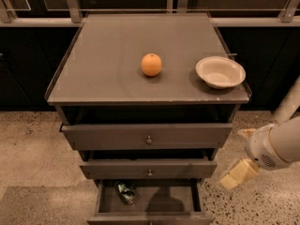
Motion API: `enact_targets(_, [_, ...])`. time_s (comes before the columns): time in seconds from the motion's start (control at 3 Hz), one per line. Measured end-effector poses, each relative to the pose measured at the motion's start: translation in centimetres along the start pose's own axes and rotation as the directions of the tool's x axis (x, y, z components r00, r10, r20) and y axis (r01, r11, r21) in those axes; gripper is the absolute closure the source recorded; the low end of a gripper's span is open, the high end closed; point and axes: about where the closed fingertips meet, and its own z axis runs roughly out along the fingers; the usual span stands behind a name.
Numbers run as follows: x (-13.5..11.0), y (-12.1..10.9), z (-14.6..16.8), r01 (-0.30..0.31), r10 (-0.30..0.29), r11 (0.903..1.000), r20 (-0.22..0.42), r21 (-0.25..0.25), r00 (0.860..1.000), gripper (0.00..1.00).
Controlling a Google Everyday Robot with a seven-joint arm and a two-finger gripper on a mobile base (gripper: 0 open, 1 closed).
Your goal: Pick green can from bottom drawer and place on counter
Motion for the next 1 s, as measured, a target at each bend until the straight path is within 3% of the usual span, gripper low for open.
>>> enact_targets(0.33, [0.1, -0.5, 6.1, -0.042, 0.047, 0.9973, 0.074, -0.059, 0.996, 0.0])
enact_targets(0.67, [-1.2, -1.2, 11.9, -0.04, 0.054, 0.9938, 0.138, -0.104, 0.989, 0.0])
enact_targets(1.0, [-0.8, -1.2, 12.8, -0.049, 0.065, 0.9924, 0.14, -0.113, 0.988, 0.0])
